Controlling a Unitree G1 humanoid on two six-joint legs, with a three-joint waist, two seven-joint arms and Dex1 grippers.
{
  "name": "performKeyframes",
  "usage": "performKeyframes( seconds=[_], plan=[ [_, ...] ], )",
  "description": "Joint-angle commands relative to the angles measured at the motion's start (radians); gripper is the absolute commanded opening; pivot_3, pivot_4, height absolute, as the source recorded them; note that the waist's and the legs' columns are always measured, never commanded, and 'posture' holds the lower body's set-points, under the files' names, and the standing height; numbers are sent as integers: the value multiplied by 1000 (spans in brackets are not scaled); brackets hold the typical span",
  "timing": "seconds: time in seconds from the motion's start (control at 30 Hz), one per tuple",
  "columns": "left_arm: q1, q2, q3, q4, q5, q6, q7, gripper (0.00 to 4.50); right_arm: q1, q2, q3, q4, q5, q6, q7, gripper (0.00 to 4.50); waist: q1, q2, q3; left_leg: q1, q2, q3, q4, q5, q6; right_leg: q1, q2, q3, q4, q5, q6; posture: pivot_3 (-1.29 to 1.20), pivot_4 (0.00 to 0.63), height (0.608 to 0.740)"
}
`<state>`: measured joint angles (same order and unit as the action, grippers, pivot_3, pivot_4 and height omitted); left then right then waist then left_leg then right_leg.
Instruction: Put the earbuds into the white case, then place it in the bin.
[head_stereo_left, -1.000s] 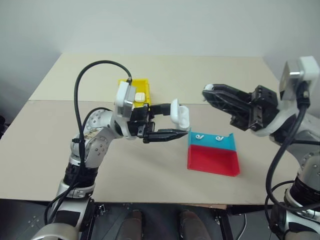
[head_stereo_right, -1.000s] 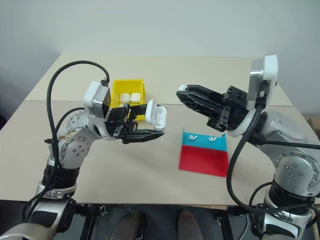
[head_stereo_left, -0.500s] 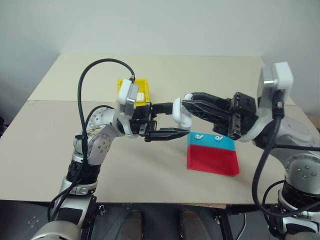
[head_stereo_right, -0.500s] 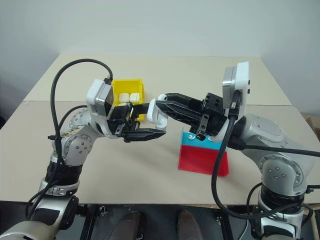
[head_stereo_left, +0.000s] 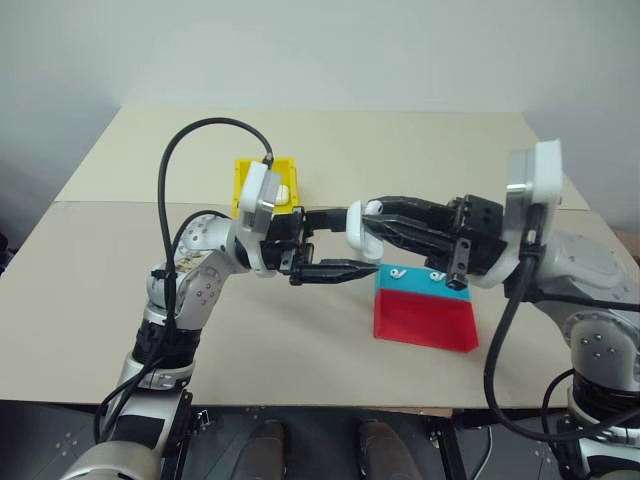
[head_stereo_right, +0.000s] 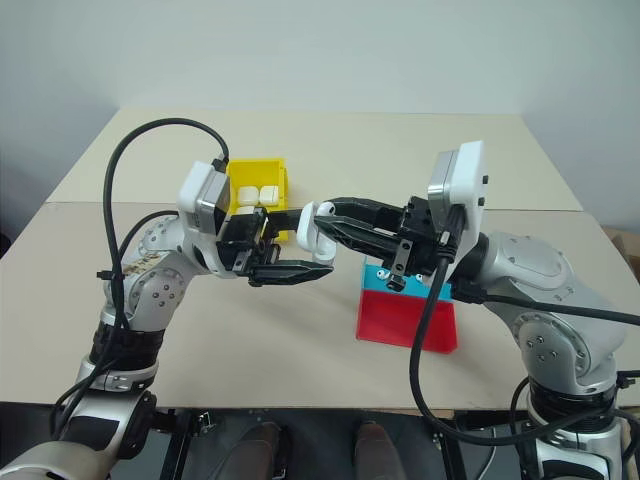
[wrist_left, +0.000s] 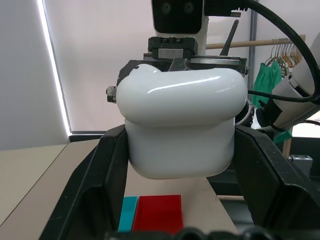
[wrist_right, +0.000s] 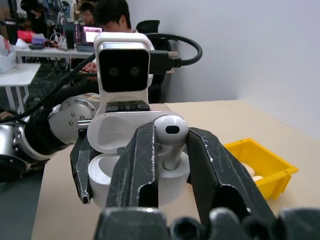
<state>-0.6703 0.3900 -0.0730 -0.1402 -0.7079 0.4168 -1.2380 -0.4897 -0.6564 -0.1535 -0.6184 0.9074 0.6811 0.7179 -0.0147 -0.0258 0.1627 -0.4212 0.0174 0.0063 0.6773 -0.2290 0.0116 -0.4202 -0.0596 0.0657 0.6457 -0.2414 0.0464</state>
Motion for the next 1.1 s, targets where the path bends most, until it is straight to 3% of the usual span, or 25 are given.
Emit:
performKeyframes(
  seconds=[0.03,0.17,0.4,0.6,0.73,0.83,0.97,1.1],
  plan=[
    [-32,-10,29,-21,-16,-27,4,2792,10,-18,19,-13,-6,-14,32,2177,0,0,0,0,0,0,0,0,0,0,0,0,0,0,0,0,150,740],
    [-33,-13,30,-16,-14,-31,3,2792,9,-27,18,-7,-13,-21,33,3505,0,0,0,0,0,0,0,0,0,0,0,0,0,0,0,0,150,740],
    [-24,-7,35,-19,-13,-32,-1,2792,4,-46,-46,19,10,-16,11,3505,0,0,0,0,0,0,0,0,0,0,0,0,0,0,0,0,150,740],
    [4,11,49,-40,-17,-23,-1,2792,-74,-169,-101,164,-46,-4,17,3505,0,0,0,0,0,0,0,0,0,0,0,0,0,0,0,0,150,740],
    [20,12,54,-55,-14,-23,14,2792,-152,-362,134,292,-322,-48,156,3505,-1,0,0,0,0,4,0,0,0,-1,0,0,0,0,0,0,150,740],
    [28,5,58,-71,-17,-23,33,2792,-239,-422,333,402,-534,-173,301,3505,-7,0,0,0,1,8,-1,0,0,-1,0,0,-1,0,0,0,150,740],
    [48,-11,55,-101,-27,-18,56,2792,-378,-395,550,627,-814,-441,484,3505,-12,1,1,0,1,9,-1,0,0,-2,0,2,-1,0,0,0,150,740],
    [69,-14,57,-136,-31,-13,75,2792,-507,-242,628,868,-876,-550,612,3505,-17,1,1,0,1,9,0,0,0,-2,0,2,-1,0,0,0,150,740]
  ],
)
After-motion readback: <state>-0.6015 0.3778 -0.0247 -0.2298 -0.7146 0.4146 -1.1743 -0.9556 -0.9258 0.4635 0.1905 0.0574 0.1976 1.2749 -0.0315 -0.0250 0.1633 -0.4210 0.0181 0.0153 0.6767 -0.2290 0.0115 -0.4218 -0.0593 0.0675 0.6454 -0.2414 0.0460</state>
